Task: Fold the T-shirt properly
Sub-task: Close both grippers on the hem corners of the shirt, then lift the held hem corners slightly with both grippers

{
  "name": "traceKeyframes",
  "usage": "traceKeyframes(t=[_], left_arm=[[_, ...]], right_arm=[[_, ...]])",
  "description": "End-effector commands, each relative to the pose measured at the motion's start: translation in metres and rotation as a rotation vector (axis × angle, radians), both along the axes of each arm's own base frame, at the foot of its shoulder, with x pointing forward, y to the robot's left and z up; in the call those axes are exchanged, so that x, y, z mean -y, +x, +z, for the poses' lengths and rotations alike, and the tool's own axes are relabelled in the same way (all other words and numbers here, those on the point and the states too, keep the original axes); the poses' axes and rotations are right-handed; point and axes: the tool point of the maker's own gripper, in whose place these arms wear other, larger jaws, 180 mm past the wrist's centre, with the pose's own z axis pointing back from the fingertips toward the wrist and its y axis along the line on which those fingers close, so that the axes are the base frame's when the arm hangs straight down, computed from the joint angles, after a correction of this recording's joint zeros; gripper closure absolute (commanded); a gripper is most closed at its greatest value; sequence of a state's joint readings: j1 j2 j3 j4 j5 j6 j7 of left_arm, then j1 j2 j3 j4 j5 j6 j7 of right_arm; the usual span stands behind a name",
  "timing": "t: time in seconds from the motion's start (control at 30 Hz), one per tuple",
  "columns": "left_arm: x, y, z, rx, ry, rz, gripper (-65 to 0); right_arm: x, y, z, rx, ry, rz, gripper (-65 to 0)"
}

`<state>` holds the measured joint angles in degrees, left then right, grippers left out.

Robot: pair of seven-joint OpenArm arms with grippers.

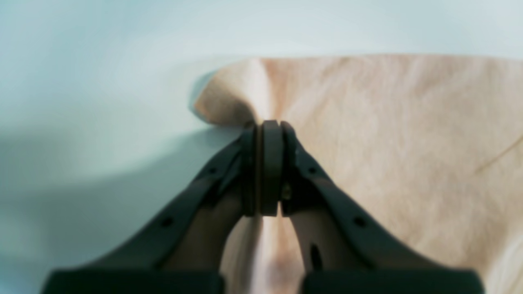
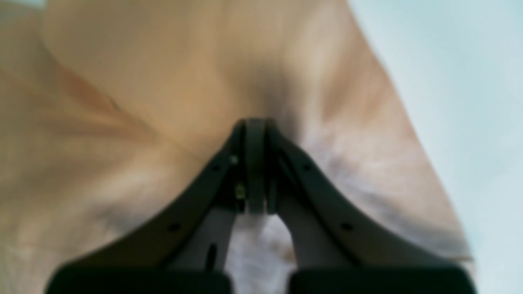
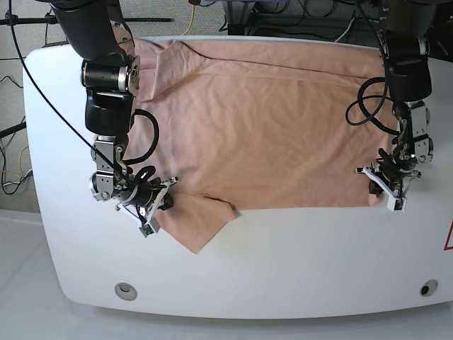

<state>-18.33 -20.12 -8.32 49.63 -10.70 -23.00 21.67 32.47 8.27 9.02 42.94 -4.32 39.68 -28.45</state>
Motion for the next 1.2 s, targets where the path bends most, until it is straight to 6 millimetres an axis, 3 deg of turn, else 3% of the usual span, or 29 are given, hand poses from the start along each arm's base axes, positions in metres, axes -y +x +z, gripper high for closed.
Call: traceKeyframes(t=[0.0, 0.13, 0.2, 0.47, 0.53, 0.87, 1.17], left_arm=[[-0.009, 0.014, 0.025, 0.059, 0.028, -0.007, 0.0], [-0.011, 0.014, 0.029, 0.066, 0.034, -0.008, 0.0], [-0.013, 0.01, 0.022, 0.044, 0.034, 0.003, 0.0], [-0.015, 0.013, 0.022, 0.045, 0.037, 0.004, -0.5], [-0.015, 0.013, 0.022, 0.046, 0.036, 0.006, -0.8], [-0.015, 0.014, 0.026, 0.057, 0.036, 0.003, -0.8], [-0.015, 0.011, 0.022, 0.047, 0.04, 0.005, -0.6]], right_arm=[[0.006, 0.025, 0.039, 0.101, -0.018, -0.001, 0.0], [0.016, 0.03, 0.055, 0.132, -0.053, -0.007, 0.0], [0.032, 0.033, 0.062, 0.127, -0.09, -0.025, -0.9], [0.057, 0.046, 0.064, 0.119, -0.069, -0.074, -21.2], [0.058, 0.047, 0.06, 0.121, -0.05, -0.083, -23.6], [0.058, 0.051, 0.036, 0.163, 0.062, -0.184, -21.9], [0.04, 0.044, 0.031, 0.171, 0.135, -0.158, -31.3]])
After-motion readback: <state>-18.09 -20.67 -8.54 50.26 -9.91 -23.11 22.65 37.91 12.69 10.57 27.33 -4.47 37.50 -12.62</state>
